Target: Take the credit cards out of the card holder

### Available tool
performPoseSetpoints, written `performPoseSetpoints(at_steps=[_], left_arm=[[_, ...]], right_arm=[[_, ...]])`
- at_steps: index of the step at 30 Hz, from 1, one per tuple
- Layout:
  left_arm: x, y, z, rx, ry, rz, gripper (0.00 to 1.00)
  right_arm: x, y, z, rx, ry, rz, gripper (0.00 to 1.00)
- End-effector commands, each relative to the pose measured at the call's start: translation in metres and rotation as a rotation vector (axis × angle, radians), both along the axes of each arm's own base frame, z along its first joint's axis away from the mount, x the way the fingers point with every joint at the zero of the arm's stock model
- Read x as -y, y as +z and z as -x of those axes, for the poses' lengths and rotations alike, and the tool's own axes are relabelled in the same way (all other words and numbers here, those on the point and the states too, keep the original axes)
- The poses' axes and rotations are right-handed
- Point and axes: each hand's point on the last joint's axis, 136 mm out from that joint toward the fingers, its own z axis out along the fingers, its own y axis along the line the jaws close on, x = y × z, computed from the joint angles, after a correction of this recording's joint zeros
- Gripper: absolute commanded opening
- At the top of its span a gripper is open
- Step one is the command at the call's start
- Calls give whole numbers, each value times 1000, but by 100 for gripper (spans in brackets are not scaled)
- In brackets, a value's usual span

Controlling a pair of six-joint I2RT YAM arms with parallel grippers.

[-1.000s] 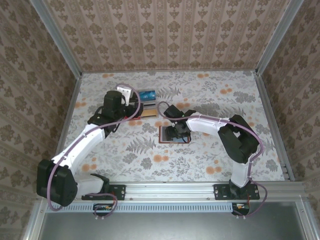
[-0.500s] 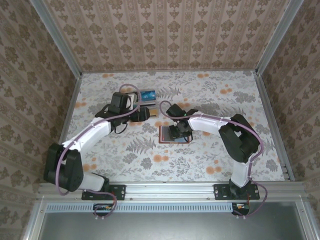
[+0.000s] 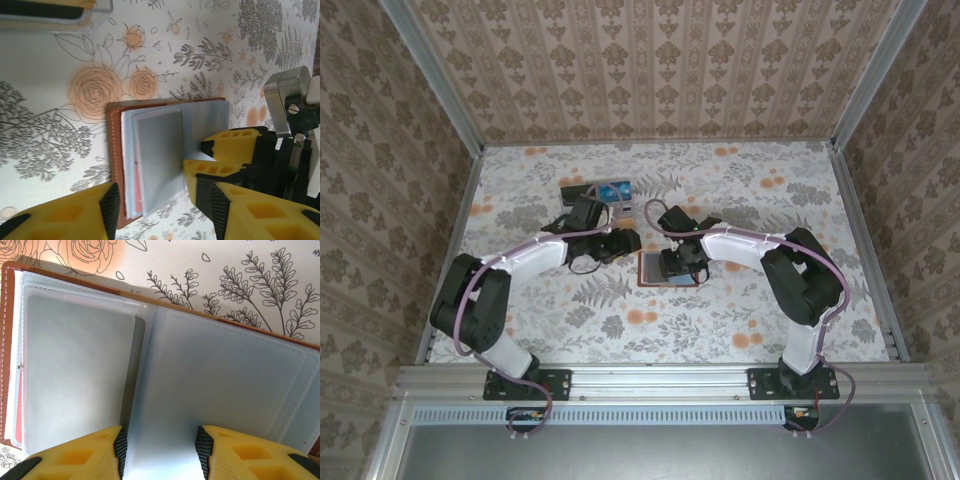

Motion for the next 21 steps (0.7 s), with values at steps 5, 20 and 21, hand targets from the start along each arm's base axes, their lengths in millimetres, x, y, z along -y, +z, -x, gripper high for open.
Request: performPoseSetpoints(at_steps=[5, 20, 21], left_arm=[[17, -16, 13, -125, 21, 33, 44], [34, -42, 17, -186, 5, 36, 37], [35, -43, 17, -188, 2, 36, 37]], right_arm=[[37, -48, 29, -141, -40, 172, 46], [35, -58, 32, -161, -39, 166, 45], [35, -59, 32, -162, -38, 164, 45]])
